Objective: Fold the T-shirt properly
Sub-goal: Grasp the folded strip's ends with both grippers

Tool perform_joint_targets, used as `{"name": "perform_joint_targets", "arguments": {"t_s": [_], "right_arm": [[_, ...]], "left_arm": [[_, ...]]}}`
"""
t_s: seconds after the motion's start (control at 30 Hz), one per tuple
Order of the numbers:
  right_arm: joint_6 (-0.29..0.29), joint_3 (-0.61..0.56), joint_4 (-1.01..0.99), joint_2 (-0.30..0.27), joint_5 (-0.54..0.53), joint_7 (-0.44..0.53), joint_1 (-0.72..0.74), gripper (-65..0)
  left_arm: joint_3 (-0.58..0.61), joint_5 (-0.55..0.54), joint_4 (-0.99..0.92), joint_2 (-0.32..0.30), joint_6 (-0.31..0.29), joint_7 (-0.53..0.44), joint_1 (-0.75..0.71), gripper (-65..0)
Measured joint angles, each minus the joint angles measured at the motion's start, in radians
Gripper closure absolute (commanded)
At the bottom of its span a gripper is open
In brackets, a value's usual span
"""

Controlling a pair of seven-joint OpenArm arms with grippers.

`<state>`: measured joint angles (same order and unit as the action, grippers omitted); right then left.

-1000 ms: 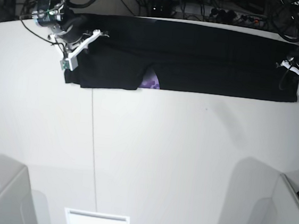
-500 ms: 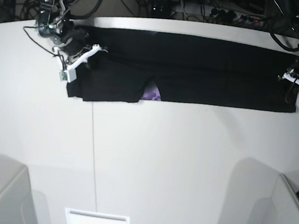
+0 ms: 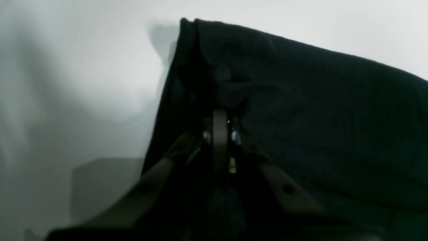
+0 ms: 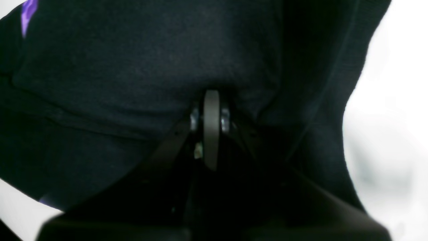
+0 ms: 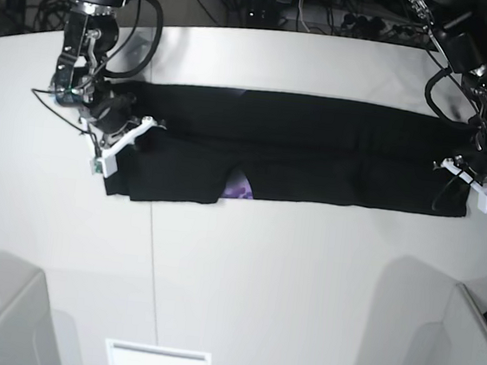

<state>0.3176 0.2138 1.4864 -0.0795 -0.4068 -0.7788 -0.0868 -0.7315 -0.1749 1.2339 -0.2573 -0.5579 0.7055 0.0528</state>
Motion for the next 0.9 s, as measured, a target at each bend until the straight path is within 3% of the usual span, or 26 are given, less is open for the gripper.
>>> {"name": "perform_joint_targets", "arguments": {"t_s": [0.37,0.5,0.63,0.77,0.8,0.9], "right_arm": [[-0.019,-0.006,0.259,0.027,0.029,-0.148,-0.023,0.0],[-0.019,-0.006,0.354,0.037,0.033,-0.162,-0.043,0.0],[-0.019,-0.005,0.378,0.039,0.034,-0.169,-0.064,0.0],[-0.019,-0.006,0.378,0.042,0.029,-0.164,-0.064,0.0],[-0.019,-0.006,0.378,0.039,0.034,-0.167,-0.066,0.0],[-0.019,-0.007,0.377,0.04,0.035,-0.17,-0.066,0.0]], "left_arm": [[-0.108,0.006,0.163,-0.002,0.0,0.162,0.019,0.0],[-0.21,-0.154,0.298,-0.003,-0.003,0.257,-0.017,0.0],[-0.241,-0.311,0.426,-0.026,0.005,0.298,-0.175,0.0],[-0.244,-0.415,0.526,-0.016,-0.011,0.212,-0.315,0.0],[-0.244,-0.415,0.512,-0.005,-0.011,0.184,-0.323,-3.5],[-0.243,-0.407,0.421,0.01,-0.011,0.155,-0.334,-24.8]]}}
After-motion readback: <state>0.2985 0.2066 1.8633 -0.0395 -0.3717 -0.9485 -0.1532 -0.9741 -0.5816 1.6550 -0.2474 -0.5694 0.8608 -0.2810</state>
